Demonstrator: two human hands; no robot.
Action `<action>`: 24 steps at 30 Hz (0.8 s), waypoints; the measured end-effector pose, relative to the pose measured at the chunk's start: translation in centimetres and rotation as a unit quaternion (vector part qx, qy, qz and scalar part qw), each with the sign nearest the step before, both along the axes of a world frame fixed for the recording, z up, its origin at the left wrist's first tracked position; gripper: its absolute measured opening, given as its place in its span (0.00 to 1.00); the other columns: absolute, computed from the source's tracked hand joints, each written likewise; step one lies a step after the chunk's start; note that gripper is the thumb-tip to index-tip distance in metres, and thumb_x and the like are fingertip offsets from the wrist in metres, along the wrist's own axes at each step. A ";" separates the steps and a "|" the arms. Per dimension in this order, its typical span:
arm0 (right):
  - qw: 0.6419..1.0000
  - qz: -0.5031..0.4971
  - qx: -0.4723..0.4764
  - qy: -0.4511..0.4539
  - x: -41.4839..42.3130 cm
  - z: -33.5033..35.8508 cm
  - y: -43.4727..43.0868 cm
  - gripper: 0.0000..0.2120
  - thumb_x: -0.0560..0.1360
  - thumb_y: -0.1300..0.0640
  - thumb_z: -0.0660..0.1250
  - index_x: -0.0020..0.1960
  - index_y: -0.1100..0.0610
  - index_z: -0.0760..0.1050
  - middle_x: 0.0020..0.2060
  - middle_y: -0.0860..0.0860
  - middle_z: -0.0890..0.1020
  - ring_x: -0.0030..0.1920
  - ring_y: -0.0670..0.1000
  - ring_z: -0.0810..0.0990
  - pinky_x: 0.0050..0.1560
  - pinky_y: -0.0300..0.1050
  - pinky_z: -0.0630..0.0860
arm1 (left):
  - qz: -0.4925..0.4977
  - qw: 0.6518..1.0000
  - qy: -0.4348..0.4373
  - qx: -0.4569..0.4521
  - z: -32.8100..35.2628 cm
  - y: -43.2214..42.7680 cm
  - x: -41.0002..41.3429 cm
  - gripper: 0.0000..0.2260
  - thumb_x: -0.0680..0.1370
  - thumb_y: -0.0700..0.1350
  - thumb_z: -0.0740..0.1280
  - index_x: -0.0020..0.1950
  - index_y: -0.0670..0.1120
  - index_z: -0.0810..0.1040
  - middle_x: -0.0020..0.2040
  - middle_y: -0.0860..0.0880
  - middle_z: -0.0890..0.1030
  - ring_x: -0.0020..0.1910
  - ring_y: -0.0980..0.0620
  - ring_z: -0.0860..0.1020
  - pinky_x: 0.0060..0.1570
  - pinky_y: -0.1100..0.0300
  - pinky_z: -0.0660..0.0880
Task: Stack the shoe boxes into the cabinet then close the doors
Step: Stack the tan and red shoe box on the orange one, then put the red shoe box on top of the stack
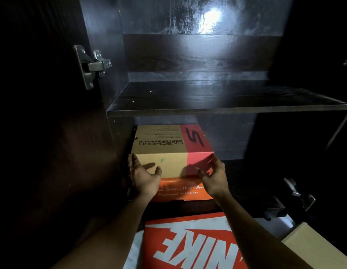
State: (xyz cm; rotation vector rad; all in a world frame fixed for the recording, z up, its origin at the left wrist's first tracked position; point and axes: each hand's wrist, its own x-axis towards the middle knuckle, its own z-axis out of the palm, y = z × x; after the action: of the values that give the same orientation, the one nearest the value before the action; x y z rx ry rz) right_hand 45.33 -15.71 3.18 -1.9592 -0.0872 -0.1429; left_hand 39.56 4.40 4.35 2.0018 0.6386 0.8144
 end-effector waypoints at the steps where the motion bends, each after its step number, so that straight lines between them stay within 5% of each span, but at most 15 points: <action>1: 1.000 0.011 0.002 0.003 0.0 0.0 -0.2 0.34 0.73 0.58 0.74 0.74 0.46 0.64 0.61 0.46 0.68 0.60 0.49 0.75 0.65 0.52 0.75 | -0.007 1.000 0.002 -0.001 -0.1 0.0 0.0 0.42 0.71 0.44 0.78 0.78 0.37 0.59 0.80 0.44 0.57 0.78 0.47 0.59 0.74 0.55 0.59; 4: 1.000 0.024 0.018 -0.003 1.2 -1.1 -1.9 0.35 0.68 0.53 0.74 0.72 0.45 0.65 0.66 0.49 0.73 0.64 0.50 0.77 0.68 0.56 0.75 | -0.031 0.999 -0.008 -0.016 -1.0 -0.1 -0.6 0.44 0.70 0.43 0.78 0.79 0.38 0.57 0.79 0.44 0.60 0.78 0.49 0.59 0.75 0.56 0.58; 7: 1.000 0.009 -0.014 0.004 1.8 -3.9 -5.2 0.33 0.68 0.48 0.75 0.71 0.50 0.68 0.64 0.54 0.77 0.64 0.53 0.78 0.67 0.58 0.74 | -0.057 0.998 -0.009 -0.008 -2.5 -1.5 -3.2 0.42 0.70 0.42 0.77 0.79 0.38 0.58 0.71 0.41 0.73 0.74 0.46 0.65 0.71 0.63 0.55; 10: 0.998 0.009 -0.063 0.015 -4.1 -2.3 -7.3 0.28 0.70 0.51 0.75 0.68 0.54 0.71 0.58 0.55 0.79 0.60 0.57 0.80 0.63 0.60 0.76 | -0.127 0.991 0.027 -0.035 -4.0 -3.0 -7.3 0.43 0.71 0.43 0.77 0.79 0.40 0.58 0.74 0.38 0.67 0.75 0.40 0.64 0.72 0.53 0.59; 13: 0.992 0.024 -0.111 0.059 -9.7 -2.9 -9.8 0.39 0.71 0.47 0.75 0.76 0.59 0.64 0.68 0.56 0.76 0.68 0.55 0.76 0.67 0.55 0.74 | -0.177 0.977 0.112 -0.031 -7.1 -3.5 -11.9 0.52 0.64 0.64 0.74 0.80 0.44 0.57 0.78 0.42 0.62 0.76 0.43 0.61 0.73 0.49 0.61; 15: 0.985 0.039 -0.138 0.097 -12.8 -3.6 -10.9 0.41 0.72 0.45 0.74 0.78 0.58 0.60 0.70 0.55 0.73 0.69 0.54 0.74 0.68 0.51 0.73 | -0.203 0.965 0.160 -0.041 -9.4 -3.7 -15.0 0.56 0.56 0.74 0.71 0.78 0.51 0.60 0.75 0.47 0.68 0.73 0.46 0.68 0.69 0.48 0.68; 17: 0.976 0.054 -0.178 0.117 -15.6 -4.2 -11.3 0.39 0.74 0.48 0.73 0.78 0.57 0.59 0.70 0.53 0.72 0.69 0.54 0.73 0.65 0.45 0.72 | -0.237 0.955 0.170 -0.047 -10.8 -4.0 -18.1 0.50 0.55 0.71 0.77 0.72 0.58 0.65 0.64 0.59 0.75 0.62 0.54 0.76 0.58 0.54 0.76; 21: 0.965 0.015 -0.228 0.126 -20.7 -7.0 -11.9 0.39 0.70 0.40 0.73 0.76 0.49 0.63 0.67 0.51 0.74 0.67 0.55 0.75 0.62 0.43 0.74 | -0.277 0.950 0.144 -0.013 -12.1 -4.3 -22.5 0.44 0.56 0.57 0.84 0.69 0.57 0.69 0.55 0.73 0.70 0.56 0.66 0.75 0.48 0.70 0.74; 24: 0.957 -0.014 -0.240 0.164 -22.6 -9.2 -12.5 0.44 0.67 0.35 0.72 0.77 0.46 0.59 0.71 0.52 0.69 0.70 0.57 0.71 0.67 0.56 0.73 | -0.256 0.947 0.193 -0.024 -14.4 -3.8 -24.1 0.51 0.53 0.62 0.83 0.72 0.56 0.65 0.60 0.61 0.70 0.62 0.55 0.74 0.53 0.56 0.79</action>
State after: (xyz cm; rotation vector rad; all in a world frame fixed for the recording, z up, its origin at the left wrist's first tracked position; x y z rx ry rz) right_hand 22.71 -28.25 -6.00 -2.4430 0.1359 0.2063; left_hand 15.47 0.59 -10.00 2.1599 0.3144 0.0949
